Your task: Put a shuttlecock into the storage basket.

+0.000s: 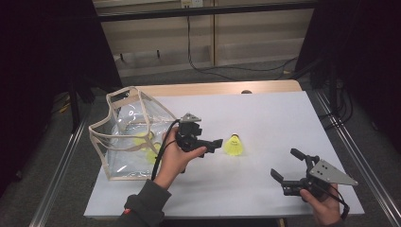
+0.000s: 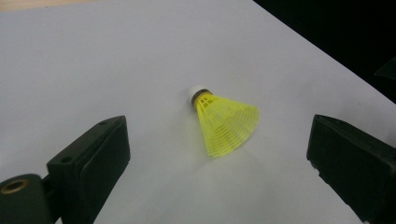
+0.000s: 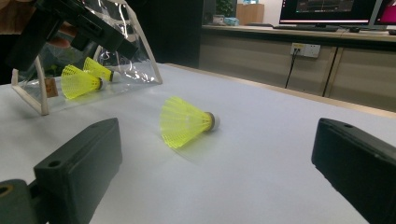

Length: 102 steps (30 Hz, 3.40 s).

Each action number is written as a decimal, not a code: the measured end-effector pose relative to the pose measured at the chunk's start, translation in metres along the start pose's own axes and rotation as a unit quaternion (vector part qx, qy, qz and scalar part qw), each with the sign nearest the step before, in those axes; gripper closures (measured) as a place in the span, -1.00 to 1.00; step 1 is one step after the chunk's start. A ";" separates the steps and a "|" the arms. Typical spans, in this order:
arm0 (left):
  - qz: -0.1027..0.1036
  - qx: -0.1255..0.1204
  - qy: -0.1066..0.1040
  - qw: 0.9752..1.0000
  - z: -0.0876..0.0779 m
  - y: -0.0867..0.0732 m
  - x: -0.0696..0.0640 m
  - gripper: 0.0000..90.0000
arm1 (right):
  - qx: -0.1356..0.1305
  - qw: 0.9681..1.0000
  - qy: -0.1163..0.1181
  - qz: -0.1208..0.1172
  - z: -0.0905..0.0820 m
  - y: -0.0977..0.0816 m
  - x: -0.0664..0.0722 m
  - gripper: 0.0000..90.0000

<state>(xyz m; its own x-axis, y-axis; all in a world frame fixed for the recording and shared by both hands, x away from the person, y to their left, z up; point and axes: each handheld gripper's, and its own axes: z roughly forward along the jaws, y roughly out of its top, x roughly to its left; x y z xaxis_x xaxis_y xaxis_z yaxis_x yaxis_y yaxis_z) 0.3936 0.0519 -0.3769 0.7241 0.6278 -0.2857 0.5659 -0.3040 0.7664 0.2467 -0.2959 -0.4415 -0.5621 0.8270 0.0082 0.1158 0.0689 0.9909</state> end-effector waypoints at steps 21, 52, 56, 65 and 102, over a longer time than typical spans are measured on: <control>0.009 0.017 0.031 0.999 0.019 -0.015 -0.002 -0.87 | 0.000 1.000 0.000 -0.001 -0.001 0.000 0.000 -0.97; 0.018 0.027 0.045 0.998 0.049 -0.023 -0.007 -0.82 | 0.000 1.000 0.001 -0.001 -0.001 0.000 0.000 -0.96; 0.017 0.029 0.048 0.998 0.053 -0.023 -0.008 -0.82 | 0.000 1.000 0.000 -0.002 -0.001 0.000 0.000 -0.96; 0.022 0.029 0.049 0.998 0.062 -0.023 -0.009 -0.76 | -0.001 1.000 0.001 -0.001 -0.001 0.000 0.000 -0.96; 0.013 0.021 0.070 0.997 0.099 -0.022 -0.011 -0.39 | -0.002 1.000 0.000 -0.001 -0.002 0.001 -0.002 -0.96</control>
<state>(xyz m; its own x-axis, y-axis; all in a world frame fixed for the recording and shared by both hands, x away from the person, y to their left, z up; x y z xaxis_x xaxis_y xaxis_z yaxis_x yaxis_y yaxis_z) 0.4122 -0.0192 -0.4469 0.6781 0.7127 -0.1798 0.5659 -0.3501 0.7464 0.2456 -0.2986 -0.4407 -0.5626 0.8267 0.0055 0.1104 0.0685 0.9915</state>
